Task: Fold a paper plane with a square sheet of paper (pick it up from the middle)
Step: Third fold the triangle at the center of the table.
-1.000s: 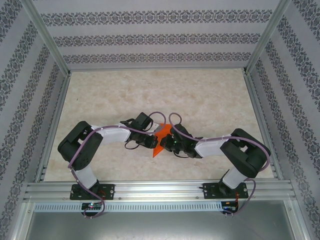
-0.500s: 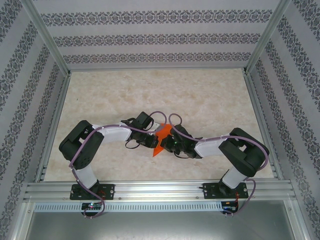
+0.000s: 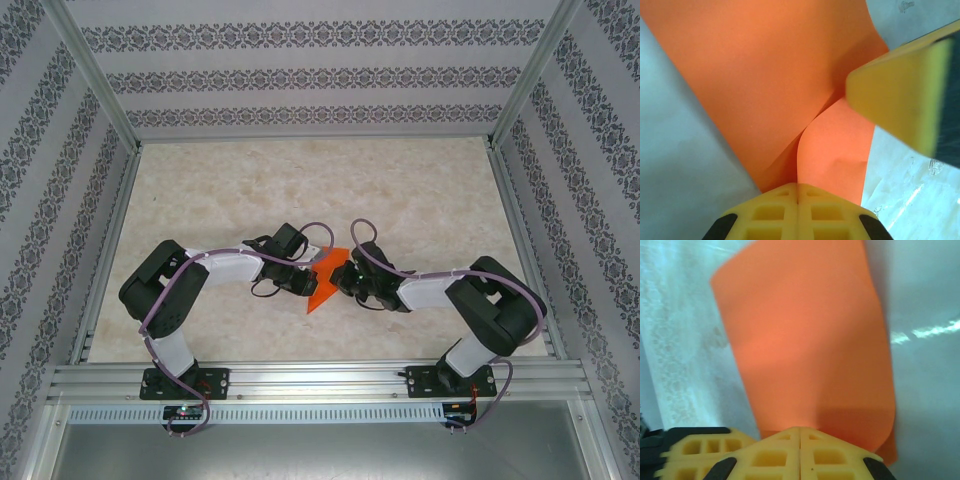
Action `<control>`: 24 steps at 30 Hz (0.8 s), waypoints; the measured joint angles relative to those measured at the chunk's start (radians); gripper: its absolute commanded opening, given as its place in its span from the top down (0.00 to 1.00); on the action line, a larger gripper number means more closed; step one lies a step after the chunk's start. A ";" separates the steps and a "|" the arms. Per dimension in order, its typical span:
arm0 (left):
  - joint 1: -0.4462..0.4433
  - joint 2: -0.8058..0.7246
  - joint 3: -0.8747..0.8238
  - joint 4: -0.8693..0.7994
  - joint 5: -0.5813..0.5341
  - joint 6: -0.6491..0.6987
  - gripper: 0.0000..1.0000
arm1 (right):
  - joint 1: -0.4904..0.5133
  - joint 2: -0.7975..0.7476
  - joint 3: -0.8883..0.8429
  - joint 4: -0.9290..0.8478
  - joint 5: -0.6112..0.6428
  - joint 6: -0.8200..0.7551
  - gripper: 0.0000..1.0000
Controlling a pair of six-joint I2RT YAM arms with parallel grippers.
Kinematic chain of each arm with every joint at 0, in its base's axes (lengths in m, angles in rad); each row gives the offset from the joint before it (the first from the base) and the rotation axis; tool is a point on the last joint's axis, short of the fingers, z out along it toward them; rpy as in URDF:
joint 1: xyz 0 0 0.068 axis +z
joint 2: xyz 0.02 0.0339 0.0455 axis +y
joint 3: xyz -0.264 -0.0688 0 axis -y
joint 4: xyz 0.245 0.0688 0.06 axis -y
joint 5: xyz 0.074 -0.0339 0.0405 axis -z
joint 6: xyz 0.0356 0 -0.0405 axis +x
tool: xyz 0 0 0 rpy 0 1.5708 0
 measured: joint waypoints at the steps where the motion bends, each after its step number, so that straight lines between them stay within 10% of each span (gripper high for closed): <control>1: 0.000 0.000 0.000 0.001 0.000 0.000 0.96 | 0.000 0.010 -0.006 0.007 -0.001 0.002 0.93; 24: 0.000 0.002 0.003 0.000 0.001 0.007 0.96 | -0.064 0.005 -0.009 -0.003 -0.010 -0.023 0.93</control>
